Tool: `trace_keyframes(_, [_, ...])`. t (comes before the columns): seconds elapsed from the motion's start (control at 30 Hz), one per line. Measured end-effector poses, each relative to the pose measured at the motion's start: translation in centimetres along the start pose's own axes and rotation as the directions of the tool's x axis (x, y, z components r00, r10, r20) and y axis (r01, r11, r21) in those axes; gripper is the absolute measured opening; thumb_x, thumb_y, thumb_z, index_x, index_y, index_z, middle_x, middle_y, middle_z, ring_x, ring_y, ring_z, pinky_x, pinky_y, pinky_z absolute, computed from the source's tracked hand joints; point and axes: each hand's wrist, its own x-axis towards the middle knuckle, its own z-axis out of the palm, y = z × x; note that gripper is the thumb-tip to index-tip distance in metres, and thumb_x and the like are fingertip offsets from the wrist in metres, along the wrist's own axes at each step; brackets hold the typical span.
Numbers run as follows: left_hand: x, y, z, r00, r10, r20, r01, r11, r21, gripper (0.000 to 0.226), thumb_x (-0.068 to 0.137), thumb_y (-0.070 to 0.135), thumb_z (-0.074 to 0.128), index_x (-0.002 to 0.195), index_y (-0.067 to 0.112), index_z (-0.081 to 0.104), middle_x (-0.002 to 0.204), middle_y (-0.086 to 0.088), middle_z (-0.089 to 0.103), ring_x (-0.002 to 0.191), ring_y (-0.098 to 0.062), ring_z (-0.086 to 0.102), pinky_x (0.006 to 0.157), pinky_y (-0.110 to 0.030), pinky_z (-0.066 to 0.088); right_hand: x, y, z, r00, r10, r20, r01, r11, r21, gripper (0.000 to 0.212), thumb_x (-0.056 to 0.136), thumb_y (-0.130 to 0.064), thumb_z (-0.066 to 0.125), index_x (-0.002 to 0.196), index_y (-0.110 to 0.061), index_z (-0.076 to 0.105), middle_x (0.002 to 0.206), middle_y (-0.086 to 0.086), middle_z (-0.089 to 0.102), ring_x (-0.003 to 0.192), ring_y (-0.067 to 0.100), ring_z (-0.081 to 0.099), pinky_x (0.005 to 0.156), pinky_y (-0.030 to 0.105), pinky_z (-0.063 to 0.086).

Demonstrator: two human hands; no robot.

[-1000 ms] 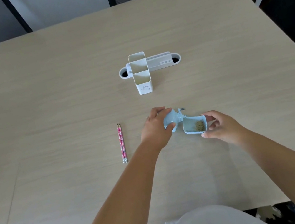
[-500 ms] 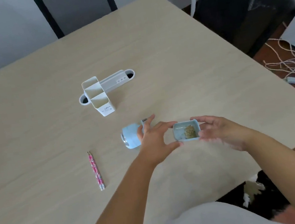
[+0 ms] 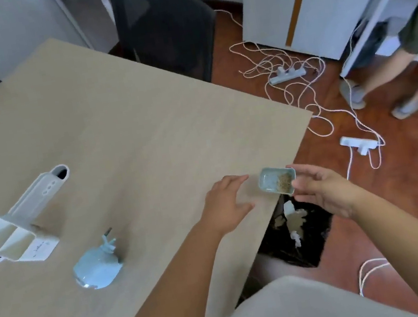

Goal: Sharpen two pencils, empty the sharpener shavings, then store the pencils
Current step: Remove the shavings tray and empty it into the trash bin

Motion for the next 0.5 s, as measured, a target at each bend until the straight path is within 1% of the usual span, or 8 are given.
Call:
trace_keyframes(0.07, [1.1, 0.6, 2.0, 0.996, 0.013, 0.09, -0.018, 0.999, 0.051, 0.062, 0.085, 0.04, 0.064, 0.141, 0.036, 0.038, 0.148, 0.005, 0.036, 0.134, -0.021, 0.035, 0.111, -0.042, 0.03, -1.2, 1.0, -2.6, 0.988, -0.049, -0.147, 0.058, 0.997, 0.059, 0.043, 0.081, -0.006, 0.066, 0.123, -0.015, 0.058, 0.091, 0.004, 0.065, 0.074, 0.012, 0.066, 0.067, 0.02, 0.058])
trace_keyframes(0.13, [1.9, 1.3, 3.9, 0.987, 0.003, 0.163, -0.033, 0.983, 0.179, 0.063, 0.088, 0.045, 0.056, 0.145, 0.039, 0.029, 0.158, 0.006, 0.018, 0.144, -0.024, 0.015, 0.117, -0.046, 0.017, -2.3, 2.1, -4.7, 0.958, -0.073, -0.277, 0.1, 0.991, 0.087, 0.036, 0.082, -0.005, 0.065, 0.115, -0.02, 0.061, 0.089, 0.001, 0.064, 0.072, 0.011, 0.065, 0.068, 0.021, 0.056])
trace_keyframes(0.2, [2.1, 2.0, 5.6, 0.98, -0.018, 0.198, -0.038, 0.961, 0.276, 0.064, 0.092, 0.051, 0.045, 0.148, 0.042, 0.014, 0.161, 0.008, -0.003, 0.147, -0.025, -0.008, 0.118, -0.052, 0.0, -3.0, 3.5, -6.2, 0.92, -0.066, -0.387, 0.118, 0.987, 0.113, 0.037, 0.082, -0.005, 0.067, 0.115, -0.019, 0.06, 0.087, 0.0, 0.061, 0.074, 0.015, 0.063, 0.077, 0.028, 0.053])
trace_keyframes(0.23, [2.2, 2.1, 6.2, 0.979, -0.032, 0.2, -0.03, 0.954, 0.299, 0.064, 0.094, 0.053, 0.039, 0.148, 0.043, 0.007, 0.16, 0.01, -0.011, 0.146, -0.026, -0.016, 0.116, -0.054, -0.006, -3.0, 4.3, -6.9, 0.894, -0.061, -0.443, 0.125, 0.985, 0.117, 0.04, 0.081, -0.005, 0.069, 0.118, -0.017, 0.059, 0.086, 0.0, 0.059, 0.077, 0.018, 0.062, 0.081, 0.032, 0.051])
trace_keyframes(0.27, [2.3, 2.1, 6.6, 0.979, -0.043, 0.199, -0.023, 0.948, 0.318, 0.063, 0.095, 0.054, 0.034, 0.148, 0.044, 0.001, 0.159, 0.01, -0.018, 0.144, -0.027, -0.022, 0.115, -0.055, -0.01, -3.1, 5.1, -7.5, 0.866, -0.062, -0.496, 0.131, 0.986, 0.106, 0.044, 0.08, -0.006, 0.071, 0.121, -0.015, 0.059, 0.085, 0.0, 0.058, 0.079, 0.019, 0.062, 0.082, 0.034, 0.051])
trace_keyframes(0.33, [2.5, 2.1, 7.3, 0.975, -0.058, 0.213, -0.022, 0.935, 0.353, 0.063, 0.096, 0.056, 0.027, 0.147, 0.045, -0.007, 0.157, 0.011, -0.026, 0.142, -0.027, -0.028, 0.113, -0.055, -0.014, -3.1, 6.4, -8.8, 0.805, -0.066, -0.589, 0.146, 0.985, 0.089, 0.046, 0.078, -0.007, 0.073, 0.121, -0.014, 0.058, 0.086, 0.002, 0.055, 0.08, 0.019, 0.061, 0.074, 0.031, 0.051])
trace_keyframes(0.4, [2.6, 2.0, 7.3, 0.968, -0.064, 0.242, -0.033, 0.926, 0.376, 0.063, 0.095, 0.057, 0.025, 0.146, 0.046, -0.011, 0.155, 0.01, -0.029, 0.141, -0.027, -0.031, 0.112, -0.056, -0.015, -2.7, 7.6, -9.8, 0.752, -0.05, -0.658, 0.152, 0.983, 0.1, 0.047, 0.078, -0.007, 0.074, 0.121, -0.014, 0.058, 0.089, 0.002, 0.056, 0.08, 0.017, 0.061, 0.069, 0.027, 0.05])
trace_keyframes(0.5, [2.8, 2.2, 7.0, 0.954, -0.081, 0.289, -0.037, 0.924, 0.38, 0.064, 0.095, 0.058, 0.024, 0.146, 0.046, -0.013, 0.154, 0.01, -0.032, 0.139, -0.028, -0.033, 0.111, -0.056, -0.016, -2.1, 9.4, -10.9, 0.7, -0.036, -0.713, 0.126, 0.989, 0.073, 0.048, 0.076, -0.009, 0.076, 0.121, -0.015, 0.059, 0.083, -0.003, 0.057, 0.08, 0.016, 0.058, 0.074, 0.029, 0.05])
